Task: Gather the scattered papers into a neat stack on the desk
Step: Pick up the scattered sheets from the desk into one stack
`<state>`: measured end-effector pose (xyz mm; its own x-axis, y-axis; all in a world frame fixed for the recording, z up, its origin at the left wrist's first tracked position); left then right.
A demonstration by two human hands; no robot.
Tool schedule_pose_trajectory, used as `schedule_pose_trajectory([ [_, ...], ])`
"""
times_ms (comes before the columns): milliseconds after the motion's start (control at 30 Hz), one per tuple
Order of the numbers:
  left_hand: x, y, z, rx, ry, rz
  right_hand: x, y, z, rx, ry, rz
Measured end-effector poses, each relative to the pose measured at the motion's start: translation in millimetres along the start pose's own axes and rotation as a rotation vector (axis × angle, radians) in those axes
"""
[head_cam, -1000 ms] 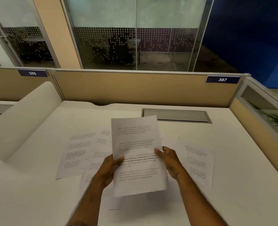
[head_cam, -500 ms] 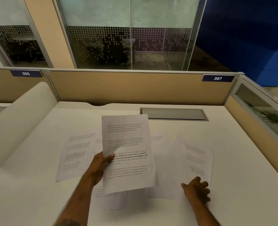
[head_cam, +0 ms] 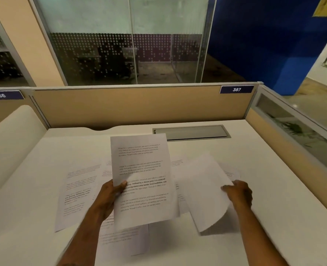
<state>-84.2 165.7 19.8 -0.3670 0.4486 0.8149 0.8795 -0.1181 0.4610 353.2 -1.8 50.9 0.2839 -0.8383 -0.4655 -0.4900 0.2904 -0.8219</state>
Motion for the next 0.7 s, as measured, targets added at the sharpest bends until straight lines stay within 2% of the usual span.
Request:
schedule_pose_trajectory([
  [133,5,3,5,-0.006,0.002,-0.002,-53,-107,-13,0.515,-0.178,-0.141],
  [167,5,4,6,-0.009,0.003,-0.009,-63,-122,-17,0.593,-0.22,-0.159],
  [233,5,5,7,-0.013,0.001,-0.026,-73,-130,-18,0.643,-0.247,-0.137],
  [367,-1,5,9,0.001,-0.004,-0.032,-76,-77,-16,0.493,-0.262,-0.183],
  [467,-4,5,10,0.013,-0.004,-0.035,-77,-2,-17,0.312,-0.385,-0.497],
  [567,-7,6,10,0.017,-0.003,-0.03,-65,62,-16,0.149,-0.426,-0.684],
  [700,-6,6,10,0.018,0.009,-0.02,-53,119,-16,0.003,-0.424,-0.706],
])
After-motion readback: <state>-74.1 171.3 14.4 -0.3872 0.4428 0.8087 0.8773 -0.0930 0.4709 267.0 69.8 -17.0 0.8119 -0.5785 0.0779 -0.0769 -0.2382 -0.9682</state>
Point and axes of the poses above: each hand's wrist, its own z-axis towards the middle knuckle, its own y-axis out of the palm, x = y × z, the point moved 9 cm from there along z, towards the middle knuckle, and after that the axes turned 14 degrees about -z, right-handed, at the moved point
